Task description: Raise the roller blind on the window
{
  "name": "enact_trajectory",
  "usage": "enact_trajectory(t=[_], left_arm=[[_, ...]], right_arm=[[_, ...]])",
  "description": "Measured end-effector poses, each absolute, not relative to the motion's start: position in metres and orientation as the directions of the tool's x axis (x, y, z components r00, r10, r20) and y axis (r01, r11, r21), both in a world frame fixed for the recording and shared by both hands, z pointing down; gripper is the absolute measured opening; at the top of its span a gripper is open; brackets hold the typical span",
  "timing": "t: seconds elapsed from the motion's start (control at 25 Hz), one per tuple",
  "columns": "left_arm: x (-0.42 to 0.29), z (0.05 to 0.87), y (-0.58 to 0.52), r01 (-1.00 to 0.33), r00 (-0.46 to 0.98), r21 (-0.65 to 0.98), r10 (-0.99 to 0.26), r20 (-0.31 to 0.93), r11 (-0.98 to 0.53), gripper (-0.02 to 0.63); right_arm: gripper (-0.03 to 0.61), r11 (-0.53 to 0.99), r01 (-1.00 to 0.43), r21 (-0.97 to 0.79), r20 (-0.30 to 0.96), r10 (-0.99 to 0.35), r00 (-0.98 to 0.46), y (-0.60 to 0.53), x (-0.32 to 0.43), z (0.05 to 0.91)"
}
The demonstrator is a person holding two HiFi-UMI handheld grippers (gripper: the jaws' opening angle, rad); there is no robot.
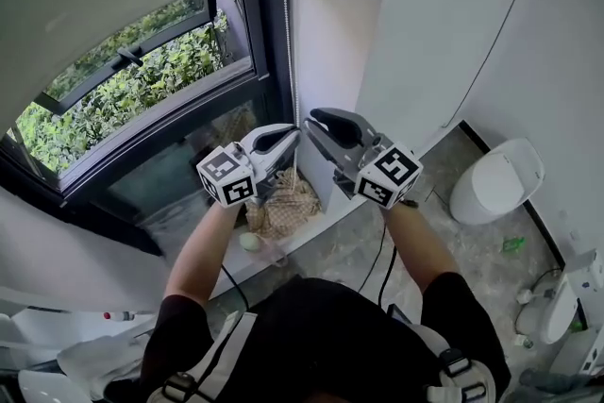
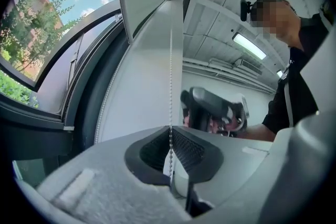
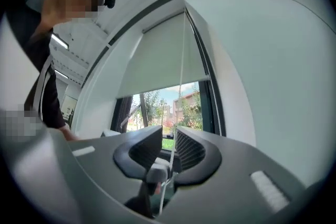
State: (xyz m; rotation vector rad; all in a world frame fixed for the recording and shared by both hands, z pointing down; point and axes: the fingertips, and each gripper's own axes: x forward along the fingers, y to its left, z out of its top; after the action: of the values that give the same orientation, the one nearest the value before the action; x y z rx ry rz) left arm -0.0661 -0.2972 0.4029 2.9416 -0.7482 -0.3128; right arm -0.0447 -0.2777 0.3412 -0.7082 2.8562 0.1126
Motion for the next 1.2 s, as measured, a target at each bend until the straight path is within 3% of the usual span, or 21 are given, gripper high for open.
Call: enact_trajectory(t=[0.48,0.96,1.2], left_arm=[[-0.071,0.4,-0.278,-0.435,0.874,0.136,-0.454,-0.175,-0.89,0.017],[-0.081,0.408,-0.291,-0.451,0.864,0.159,-0.474,-0.171,-0.878,0.017],[-0.074,0.462,-0.293,-0.461,0.879,0.18,-0.476,-0.045,-0.869,0.017]], right_arm=[[0.059,0.89,-0.442,0.117,-0.313,-0.389,-0.866,-0.298,-0.078,0.233],[0.009,0.918,-0.396,0.035,-0.321,-0.365,-0.874,-0.303,-0.076,0.238],[0.008,0.919,-0.394,0.004,-0.262,-0.38,-0.887,-0.3,-0.076,0.289]])
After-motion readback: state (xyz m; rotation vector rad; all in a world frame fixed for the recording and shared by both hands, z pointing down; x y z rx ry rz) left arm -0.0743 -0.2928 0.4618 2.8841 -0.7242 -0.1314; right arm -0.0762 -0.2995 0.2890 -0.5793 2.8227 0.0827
